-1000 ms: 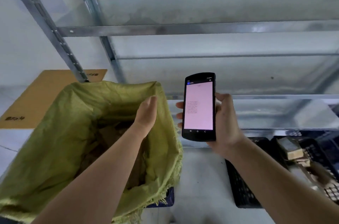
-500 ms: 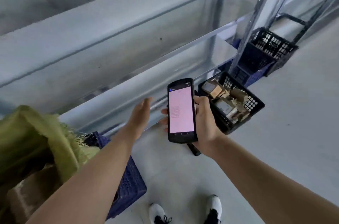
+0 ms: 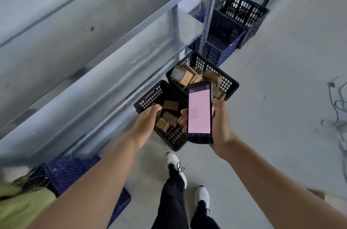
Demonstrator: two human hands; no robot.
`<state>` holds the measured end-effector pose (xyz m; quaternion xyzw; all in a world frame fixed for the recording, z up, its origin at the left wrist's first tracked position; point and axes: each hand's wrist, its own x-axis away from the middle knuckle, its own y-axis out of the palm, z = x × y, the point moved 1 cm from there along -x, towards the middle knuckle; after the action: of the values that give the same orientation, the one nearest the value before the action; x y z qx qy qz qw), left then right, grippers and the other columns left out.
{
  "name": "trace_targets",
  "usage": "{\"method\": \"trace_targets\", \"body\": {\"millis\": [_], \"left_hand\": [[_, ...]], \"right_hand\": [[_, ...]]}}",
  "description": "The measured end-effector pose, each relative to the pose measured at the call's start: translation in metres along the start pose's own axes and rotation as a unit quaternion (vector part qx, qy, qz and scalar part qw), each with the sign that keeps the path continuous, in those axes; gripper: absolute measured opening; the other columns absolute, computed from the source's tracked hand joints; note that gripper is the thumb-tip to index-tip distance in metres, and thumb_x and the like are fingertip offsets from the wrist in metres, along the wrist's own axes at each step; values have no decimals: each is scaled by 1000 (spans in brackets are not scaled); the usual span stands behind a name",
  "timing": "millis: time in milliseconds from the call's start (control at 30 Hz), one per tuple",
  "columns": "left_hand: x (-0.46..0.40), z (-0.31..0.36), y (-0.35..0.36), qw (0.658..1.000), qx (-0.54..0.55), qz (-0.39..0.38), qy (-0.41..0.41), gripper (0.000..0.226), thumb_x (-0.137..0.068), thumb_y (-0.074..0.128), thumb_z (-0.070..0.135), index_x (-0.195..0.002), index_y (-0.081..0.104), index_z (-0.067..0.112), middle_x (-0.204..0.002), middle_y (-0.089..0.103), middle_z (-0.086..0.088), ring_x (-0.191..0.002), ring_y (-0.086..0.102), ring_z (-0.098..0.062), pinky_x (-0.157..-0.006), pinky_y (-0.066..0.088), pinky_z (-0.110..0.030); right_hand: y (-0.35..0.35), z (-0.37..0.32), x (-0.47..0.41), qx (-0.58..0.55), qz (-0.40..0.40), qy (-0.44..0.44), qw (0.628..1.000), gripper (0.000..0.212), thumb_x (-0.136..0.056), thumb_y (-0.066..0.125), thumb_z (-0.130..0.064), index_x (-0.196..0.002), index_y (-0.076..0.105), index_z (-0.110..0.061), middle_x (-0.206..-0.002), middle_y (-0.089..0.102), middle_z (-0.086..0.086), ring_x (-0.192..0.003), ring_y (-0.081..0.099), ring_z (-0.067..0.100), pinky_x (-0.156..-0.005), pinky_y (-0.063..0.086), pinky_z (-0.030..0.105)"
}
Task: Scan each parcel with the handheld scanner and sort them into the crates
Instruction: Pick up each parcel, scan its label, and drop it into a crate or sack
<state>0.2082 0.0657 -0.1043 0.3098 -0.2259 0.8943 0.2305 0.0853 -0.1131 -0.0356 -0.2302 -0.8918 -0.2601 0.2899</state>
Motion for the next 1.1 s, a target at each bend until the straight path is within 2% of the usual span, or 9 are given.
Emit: {"method": "trace_targets", "body": {"millis": [67,200,400,533,700,800,900,1000,1100], "left_hand": [[-47,-7,15,1000,-10,-15,-8,25,-111,42,35,-117,65,28,-108,63,17,-99,56,-3,-83,42,-26],[-144,-35,43,997,-50,-41,-31,46,-111,37,39,-150,56,22,-149,55,3,-131,48,-12,-111,39,-37],[-252,-75,73,993,-94,-75,-20,45,-111,39,37,-150,57,24,-148,56,5,-138,49,-10,-107,34,-28],[-334,-131,106,987,-135,-85,-30,41,-98,56,46,-139,62,44,-148,57,0,-129,55,-15,-113,44,-41],[-434,-226,163,972,-222,-80,-5,52,-99,68,25,-148,57,37,-131,61,-3,-85,54,0,-75,42,-25],[-487,-278,200,952,-291,-96,27,76,-89,81,30,-156,47,39,-140,57,-7,-115,62,-19,-89,46,-26],[-529,-331,230,914,-379,-140,8,115,-70,92,44,-159,19,49,-164,26,-19,-148,33,-43,-117,41,-50],[-547,-362,241,894,-402,-197,0,113,-71,92,35,-149,13,54,-163,24,-13,-145,39,-45,-109,50,-60],[-544,-359,236,898,-419,-129,43,111,-72,93,22,-140,14,60,-145,28,-14,-124,49,-43,-96,57,-52]], "right_hand": [[-10,9,-45,12,20,-1,1000,67,-106,21,-47,-132,64,-2,-117,74,28,-88,68,37,-76,57,40],[-28,33,-129,15,57,20,998,67,-105,22,-50,-138,61,-5,-119,74,26,-90,69,36,-84,55,46],[-65,48,-220,11,51,33,998,70,-108,17,-42,-101,79,-11,-117,70,34,-92,65,40,-92,47,54],[-108,78,-298,40,41,47,997,69,-107,17,-44,-110,74,-5,-116,72,31,-96,64,42,-92,46,57],[-154,140,-399,48,18,63,997,71,-107,14,-44,-129,66,-3,-115,75,25,-95,65,41,-90,49,57],[-171,174,-440,51,-15,61,997,72,-108,10,-42,-136,59,1,-120,68,34,-92,65,41,-81,56,49],[-184,200,-466,20,-51,84,995,73,-105,14,-44,-132,60,8,-123,62,41,-90,63,42,-82,55,50],[-195,218,-481,27,-58,93,994,72,-106,13,-44,-132,61,4,-123,65,38,-91,65,39,-81,57,49],[-200,225,-481,38,-42,104,993,71,-107,12,-44,-128,64,0,-113,69,34,-91,64,41,-86,54,53]]}}
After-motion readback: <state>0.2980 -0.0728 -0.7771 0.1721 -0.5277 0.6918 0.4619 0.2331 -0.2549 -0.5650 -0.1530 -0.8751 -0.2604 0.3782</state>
